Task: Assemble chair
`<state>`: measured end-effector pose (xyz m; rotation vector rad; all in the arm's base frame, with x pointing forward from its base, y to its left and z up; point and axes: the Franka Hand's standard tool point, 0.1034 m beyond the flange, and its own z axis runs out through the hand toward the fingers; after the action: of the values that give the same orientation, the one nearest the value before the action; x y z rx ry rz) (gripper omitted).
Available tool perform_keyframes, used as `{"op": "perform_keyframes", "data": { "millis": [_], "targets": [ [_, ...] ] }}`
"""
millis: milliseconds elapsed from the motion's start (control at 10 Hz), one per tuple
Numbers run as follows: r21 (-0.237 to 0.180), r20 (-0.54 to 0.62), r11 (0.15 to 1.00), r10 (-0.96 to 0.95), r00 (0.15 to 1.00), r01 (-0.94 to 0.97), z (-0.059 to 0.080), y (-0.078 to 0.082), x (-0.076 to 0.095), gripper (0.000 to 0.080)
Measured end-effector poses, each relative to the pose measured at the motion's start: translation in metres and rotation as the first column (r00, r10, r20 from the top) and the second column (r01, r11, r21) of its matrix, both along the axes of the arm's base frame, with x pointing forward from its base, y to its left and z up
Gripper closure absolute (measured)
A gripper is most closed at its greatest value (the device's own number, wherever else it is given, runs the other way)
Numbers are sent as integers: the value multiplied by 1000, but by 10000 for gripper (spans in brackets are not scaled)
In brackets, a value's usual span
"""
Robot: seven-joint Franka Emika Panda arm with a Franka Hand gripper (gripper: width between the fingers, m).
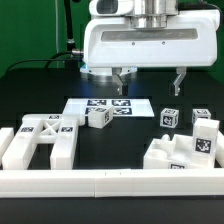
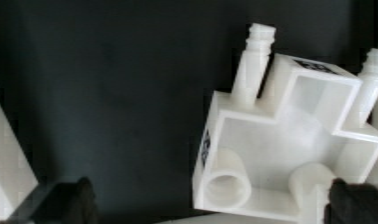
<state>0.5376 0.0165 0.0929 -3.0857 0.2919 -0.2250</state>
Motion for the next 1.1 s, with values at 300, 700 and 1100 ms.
{"op": "perform_keyframes", "data": {
  "millis": [300, 700, 1100],
  "targets": [
    [-54, 13, 997, 49, 999, -49, -31, -51, -46, 151],
    [-64, 22, 997, 52, 998, -50, -39, -52, -49, 151],
    [-51, -25, 998, -33, 999, 32, -48, -102, -72, 151]
  ]
}}
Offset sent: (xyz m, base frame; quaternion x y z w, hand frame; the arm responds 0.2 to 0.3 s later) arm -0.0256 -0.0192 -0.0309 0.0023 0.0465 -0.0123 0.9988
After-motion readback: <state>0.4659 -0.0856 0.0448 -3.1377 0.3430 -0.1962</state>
